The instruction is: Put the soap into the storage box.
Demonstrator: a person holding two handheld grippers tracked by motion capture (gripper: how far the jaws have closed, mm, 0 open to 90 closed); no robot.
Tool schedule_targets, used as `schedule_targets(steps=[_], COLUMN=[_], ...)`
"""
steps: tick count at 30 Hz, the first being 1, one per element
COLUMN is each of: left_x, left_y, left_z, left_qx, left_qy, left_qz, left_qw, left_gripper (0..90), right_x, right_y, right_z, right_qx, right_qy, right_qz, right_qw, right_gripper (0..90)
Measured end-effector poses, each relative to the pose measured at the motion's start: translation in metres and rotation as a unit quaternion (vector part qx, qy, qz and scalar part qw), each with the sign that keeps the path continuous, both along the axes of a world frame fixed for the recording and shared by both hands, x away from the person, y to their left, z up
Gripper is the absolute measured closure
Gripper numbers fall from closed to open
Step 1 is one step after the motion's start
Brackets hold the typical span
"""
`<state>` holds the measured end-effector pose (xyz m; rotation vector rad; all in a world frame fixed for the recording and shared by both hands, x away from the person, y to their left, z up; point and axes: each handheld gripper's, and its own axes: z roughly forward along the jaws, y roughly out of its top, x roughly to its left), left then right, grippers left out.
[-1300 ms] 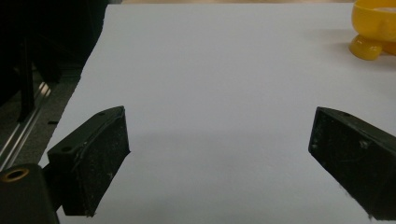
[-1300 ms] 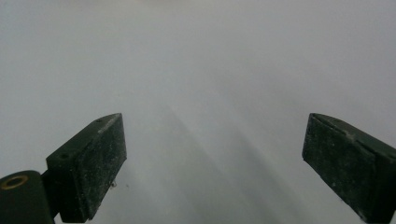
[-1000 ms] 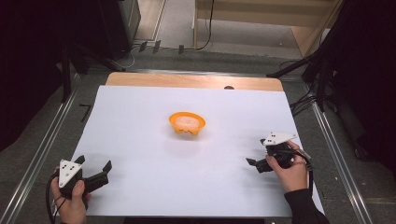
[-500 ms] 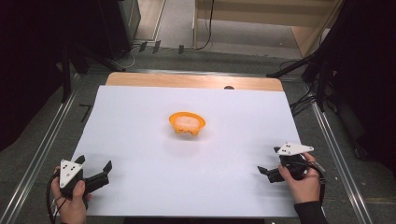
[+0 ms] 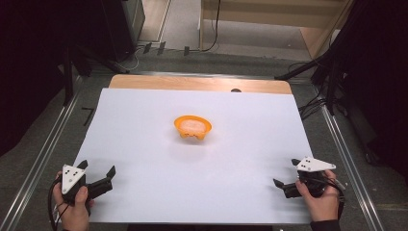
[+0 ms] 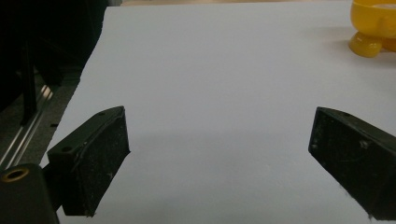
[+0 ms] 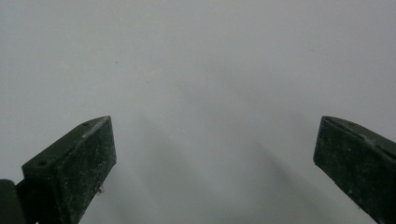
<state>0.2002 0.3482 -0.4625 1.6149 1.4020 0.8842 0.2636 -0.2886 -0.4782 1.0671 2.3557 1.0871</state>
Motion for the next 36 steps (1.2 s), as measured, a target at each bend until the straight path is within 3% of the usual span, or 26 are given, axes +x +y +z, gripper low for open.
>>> schedule_targets(steps=[18, 32, 36], left_x=[0.0, 0.0, 0.0], left_y=[0.0, 0.0, 0.0], left_z=[0.0, 0.0, 0.0], left_qx=[-0.001, 0.0, -0.001], left_qy=[0.001, 0.002, 0.002], left_qz=[0.0, 0.0, 0.0], left_qw=[1.0, 1.0, 1.0], left_gripper=[5.6, 5.6, 5.6], right_x=[-0.028, -0.035, -0.033], right_y=[-0.032, -0.033, -0.031], right_z=[-0.007, -0.012, -0.013], right_qx=[0.01, 0.018, 0.012], right_qy=[-0.011, -0.03, -0.024], right_qz=[-0.032, -0.056, -0.046], right_qw=[0.9994, 0.9978, 0.9986], right_gripper=[0.0, 0.0, 2.1])
